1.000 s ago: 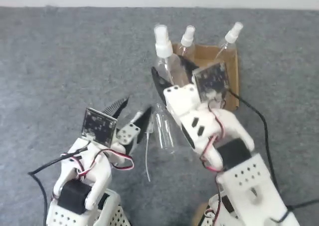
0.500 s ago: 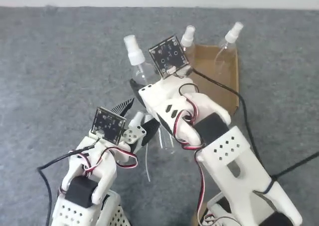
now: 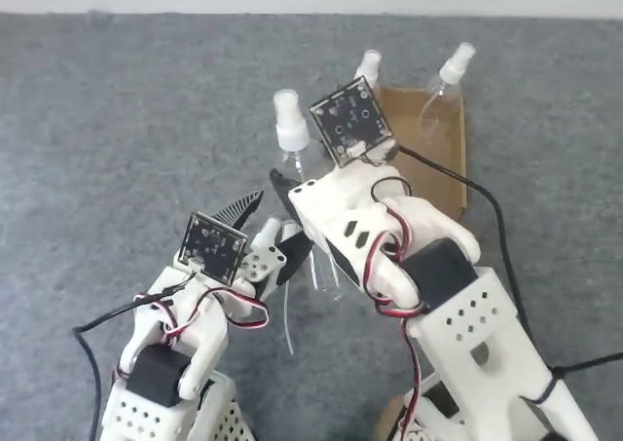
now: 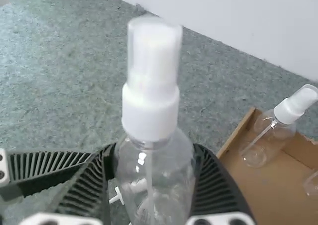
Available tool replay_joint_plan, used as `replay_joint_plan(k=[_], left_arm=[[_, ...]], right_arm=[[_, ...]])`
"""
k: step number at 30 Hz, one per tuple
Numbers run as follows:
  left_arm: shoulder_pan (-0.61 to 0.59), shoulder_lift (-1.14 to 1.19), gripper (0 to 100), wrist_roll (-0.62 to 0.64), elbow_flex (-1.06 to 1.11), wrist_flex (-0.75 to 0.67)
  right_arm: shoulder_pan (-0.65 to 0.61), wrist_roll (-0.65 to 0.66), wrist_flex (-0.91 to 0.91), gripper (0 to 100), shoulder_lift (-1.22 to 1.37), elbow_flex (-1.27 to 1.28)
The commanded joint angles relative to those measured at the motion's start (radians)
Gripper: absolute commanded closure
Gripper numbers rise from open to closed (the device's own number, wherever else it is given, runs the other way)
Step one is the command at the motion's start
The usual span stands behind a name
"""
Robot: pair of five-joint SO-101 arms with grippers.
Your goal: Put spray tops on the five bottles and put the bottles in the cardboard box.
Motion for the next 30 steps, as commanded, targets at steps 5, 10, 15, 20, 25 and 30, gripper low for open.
replay_joint_plan(k=[5,10,15,20,25,30], left_arm=[[-0.002,-0.017,78,-0.008,-0.007,-0.018],[-0.012,-0.018,90,-0.009,0.018,-0.023],[-0.066,-0.018,99,0.0,0.027,-0.048],[-0.068,-0.018,99,0.002,0.036,-0.052],[-0.068,-0.018,99,0.002,0.039,-0.054],[-0.068,-0.018,99,0.002,0.041,-0.054]], right_arm=[[0.17,0.048,-0.15,99.3,-0.002,-0.002],[0.286,0.043,-0.478,99.3,0.082,0.183],[0.325,0.043,-0.765,99.3,0.148,0.341],[0.326,0.043,-0.944,99.3,0.24,0.404],[0.325,0.04,-1.086,99.3,0.401,0.404],[0.332,-0.008,-1.181,99.3,0.515,0.397]])
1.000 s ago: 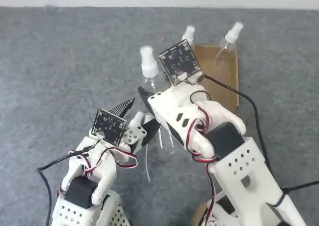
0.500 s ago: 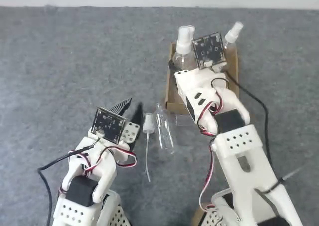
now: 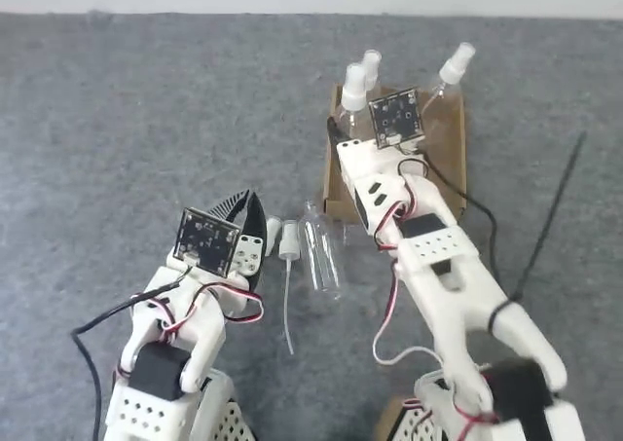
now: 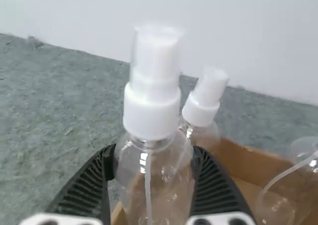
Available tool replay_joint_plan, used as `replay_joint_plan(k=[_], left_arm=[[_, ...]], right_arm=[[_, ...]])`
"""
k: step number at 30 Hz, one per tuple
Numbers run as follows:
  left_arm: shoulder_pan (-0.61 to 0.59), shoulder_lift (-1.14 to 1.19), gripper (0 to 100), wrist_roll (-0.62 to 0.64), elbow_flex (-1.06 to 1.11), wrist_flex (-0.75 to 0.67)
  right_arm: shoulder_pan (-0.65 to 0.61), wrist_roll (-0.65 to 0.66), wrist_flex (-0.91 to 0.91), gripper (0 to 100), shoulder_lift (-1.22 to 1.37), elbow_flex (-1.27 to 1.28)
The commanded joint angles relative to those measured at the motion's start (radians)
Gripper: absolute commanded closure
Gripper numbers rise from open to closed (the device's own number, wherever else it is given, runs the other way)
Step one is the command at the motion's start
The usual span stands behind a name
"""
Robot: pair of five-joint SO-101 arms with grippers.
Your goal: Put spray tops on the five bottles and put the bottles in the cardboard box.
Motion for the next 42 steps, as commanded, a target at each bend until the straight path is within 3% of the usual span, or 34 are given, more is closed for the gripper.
replay_joint_plan(k=[1,18,42], left_arm=[[0.002,-0.012,99,0.003,-0.007,-0.034],[0.002,-0.012,99,0.003,-0.007,-0.031],[0.002,-0.012,99,0.003,-0.007,-0.028]], right_arm=[[0.019,-0.025,-0.074,99.3,0.031,-0.018],[0.019,-0.031,-0.185,99.3,0.182,-0.015],[0.015,-0.034,-0.186,99.2,0.209,-0.011]])
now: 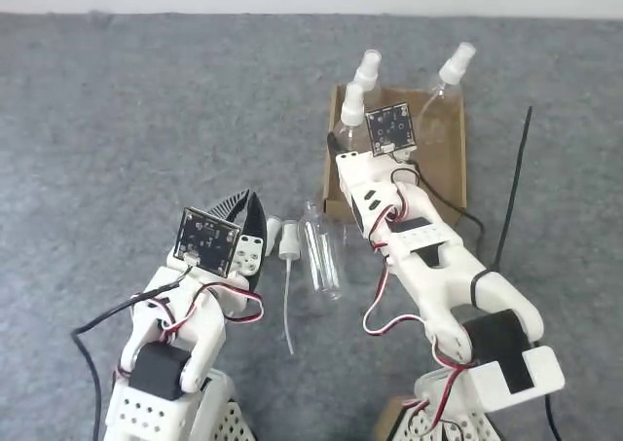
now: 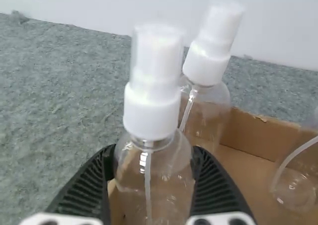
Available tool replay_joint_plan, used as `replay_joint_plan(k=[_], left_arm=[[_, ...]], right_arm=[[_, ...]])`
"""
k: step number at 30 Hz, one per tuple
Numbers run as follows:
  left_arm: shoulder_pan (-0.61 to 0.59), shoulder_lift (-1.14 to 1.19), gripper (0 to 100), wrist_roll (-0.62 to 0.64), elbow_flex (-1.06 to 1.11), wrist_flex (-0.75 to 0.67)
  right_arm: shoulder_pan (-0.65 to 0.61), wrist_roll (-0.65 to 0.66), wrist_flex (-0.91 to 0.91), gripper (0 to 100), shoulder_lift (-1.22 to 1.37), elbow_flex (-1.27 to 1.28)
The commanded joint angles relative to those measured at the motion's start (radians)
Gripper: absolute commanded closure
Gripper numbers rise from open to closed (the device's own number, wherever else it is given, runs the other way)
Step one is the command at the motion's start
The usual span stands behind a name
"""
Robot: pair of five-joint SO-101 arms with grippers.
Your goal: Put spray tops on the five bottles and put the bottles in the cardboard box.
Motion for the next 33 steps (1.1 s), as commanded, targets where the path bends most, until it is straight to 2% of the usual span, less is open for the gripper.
replay_joint_plan(k=[1,6,24,30,33], left_arm=[[0.002,-0.012,99,0.003,-0.007,-0.028],[0.002,-0.012,99,0.003,-0.007,-0.028],[0.002,-0.011,99,0.003,-0.005,-0.026],[0.002,-0.009,99,0.003,-0.005,-0.026],[0.002,-0.009,99,0.003,-0.005,-0.026]], right_arm=[[0.01,-0.014,-0.028,99.2,-0.005,-0.011],[0.008,-0.014,-0.143,99.2,-0.005,0.046],[0.008,-0.008,-0.145,98.9,-0.005,0.061],[0.007,-0.005,-0.145,86.9,-0.005,0.075],[0.005,-0.005,-0.145,84.7,-0.005,0.077]])
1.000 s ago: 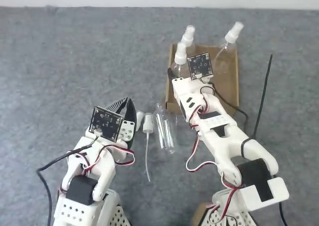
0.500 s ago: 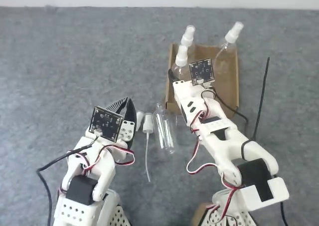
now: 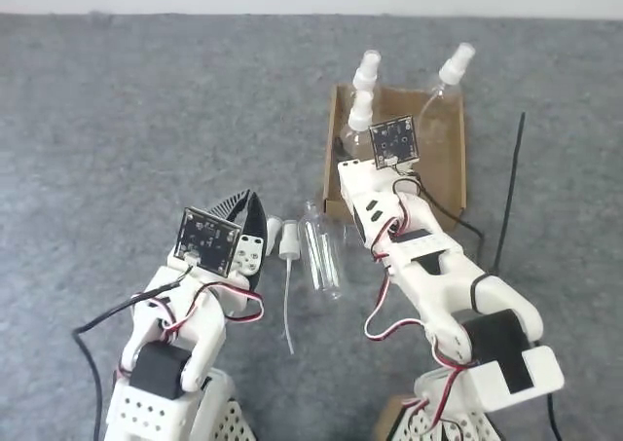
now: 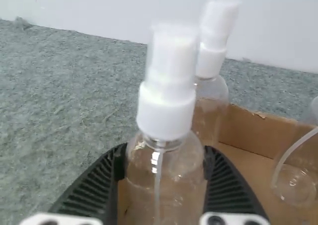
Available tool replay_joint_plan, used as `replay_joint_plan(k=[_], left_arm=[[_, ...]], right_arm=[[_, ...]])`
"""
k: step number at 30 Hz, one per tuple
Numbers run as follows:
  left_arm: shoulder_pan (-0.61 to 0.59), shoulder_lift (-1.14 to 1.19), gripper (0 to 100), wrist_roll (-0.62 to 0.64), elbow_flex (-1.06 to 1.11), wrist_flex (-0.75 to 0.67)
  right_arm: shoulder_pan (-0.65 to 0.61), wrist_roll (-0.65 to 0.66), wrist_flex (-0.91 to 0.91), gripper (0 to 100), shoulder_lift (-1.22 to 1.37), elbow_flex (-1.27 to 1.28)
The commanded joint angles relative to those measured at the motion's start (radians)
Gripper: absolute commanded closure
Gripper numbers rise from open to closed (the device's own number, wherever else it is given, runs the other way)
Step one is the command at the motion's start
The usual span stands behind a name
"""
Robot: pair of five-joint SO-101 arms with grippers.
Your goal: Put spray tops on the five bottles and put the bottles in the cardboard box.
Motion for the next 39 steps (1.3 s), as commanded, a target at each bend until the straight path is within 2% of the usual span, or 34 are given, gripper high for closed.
replay_joint_plan(k=[1,13,20,35,39], left_arm=[[0.002,-0.009,99,0.003,-0.005,-0.026],[0.002,-0.011,99,0.003,-0.005,-0.026],[0.003,-0.008,99,0.003,-0.005,-0.026],[0.003,-0.009,99,0.003,-0.005,-0.026],[0.003,-0.011,99,0.003,-0.005,-0.026]], right_arm=[[0.005,0.0,-0.025,84.7,-0.005,-0.008],[0.005,0.0,-0.025,84.1,-0.008,-0.008],[0.005,0.002,-0.025,72.3,-0.008,-0.008],[0.004,-0.002,-0.022,72.3,-0.022,-0.031],[0.004,-0.008,0.077,72.3,-0.094,-0.064]])
